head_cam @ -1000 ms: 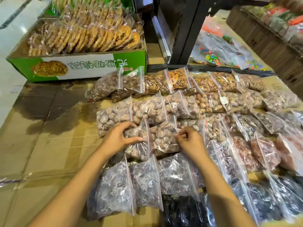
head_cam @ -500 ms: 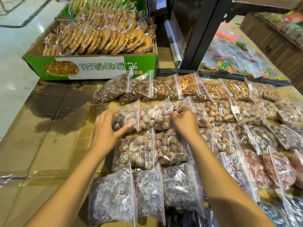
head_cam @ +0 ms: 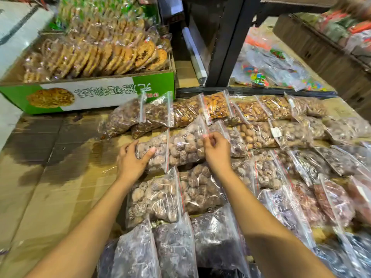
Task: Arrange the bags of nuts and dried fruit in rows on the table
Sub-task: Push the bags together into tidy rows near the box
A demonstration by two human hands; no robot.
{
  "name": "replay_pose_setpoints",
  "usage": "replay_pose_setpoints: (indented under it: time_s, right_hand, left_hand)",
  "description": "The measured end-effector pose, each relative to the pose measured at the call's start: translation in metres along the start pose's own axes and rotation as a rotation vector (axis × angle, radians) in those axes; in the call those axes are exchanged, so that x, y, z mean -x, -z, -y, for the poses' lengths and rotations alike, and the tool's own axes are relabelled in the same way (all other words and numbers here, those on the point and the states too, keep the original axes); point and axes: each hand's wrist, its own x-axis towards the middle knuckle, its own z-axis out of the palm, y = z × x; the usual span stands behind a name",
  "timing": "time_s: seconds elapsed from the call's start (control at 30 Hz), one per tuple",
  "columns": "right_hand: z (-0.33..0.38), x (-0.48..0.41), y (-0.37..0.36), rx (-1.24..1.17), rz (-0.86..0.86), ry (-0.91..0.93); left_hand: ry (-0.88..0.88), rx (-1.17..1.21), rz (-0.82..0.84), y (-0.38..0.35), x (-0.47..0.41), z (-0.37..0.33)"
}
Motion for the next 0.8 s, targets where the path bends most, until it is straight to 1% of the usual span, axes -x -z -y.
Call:
replay_pose_setpoints:
  time_s: [0.1, 0.17, 0.3, 0.37, 0.47, 0.53, 0.57, 0.6, 0.67, 0.7, 0.73, 0.8]
  right_hand:
    - [-0.018, 0.005, 0.004, 0.007, 0.018, -0.005]
    - [-0.023, 0.008, 0.005, -0.025, 0.032, -0.023]
    - [-0.016, 0.011, 0.017, -0.092, 0.062, -0.048]
    - [-0.013, 0.013, 0.036, -0.079, 0.046, -0.036]
    - [-0.020, 0.019, 0.080, 0.015, -0.025, -0.032]
    - [-0.032, 0.023, 0.111, 0.152, -0.077, -0.079]
    - [-0.039, 0.025, 0.123, 0.246, -0.072, -0.134]
    - [-0.046, 0.028, 0.133, 0.332, -0.036, -0.210]
    - [-0.058, 0.035, 0.143, 0.455, 0.093, -0.334]
    - [-0.061, 0.040, 0.143, 0.512, 0.145, -0.348]
    - [-0.062, 0.044, 0.142, 0.544, 0.169, -0.337]
    - [-0.063, 0.047, 0.138, 0.510, 0.164, -0.318]
  left_hand:
    - [-0.012, -0.006, -0.010, -0.003, 0.001, 0.001]
    - [-0.001, -0.023, 0.023, -0.003, -0.001, 0.002]
    - [0.099, -0.222, 0.151, 0.009, -0.004, -0.003]
    - [0.075, -0.235, 0.151, 0.012, 0.000, -0.008]
    - [-0.054, -0.326, 0.143, 0.003, 0.014, -0.015]
    - [-0.049, -0.354, 0.136, 0.000, 0.016, -0.021]
    - [-0.026, -0.352, 0.145, 0.001, 0.015, -0.024]
    - [0.001, -0.350, 0.159, 0.003, 0.014, -0.027]
    - [0.037, -0.319, 0.173, 0.007, 0.016, -0.029]
    - [0.022, -0.275, 0.165, 0.007, 0.021, -0.029]
    - [-0.035, -0.221, 0.155, 0.007, 0.030, -0.032]
    - [-0.245, -0.156, 0.156, 0.006, 0.058, -0.043]
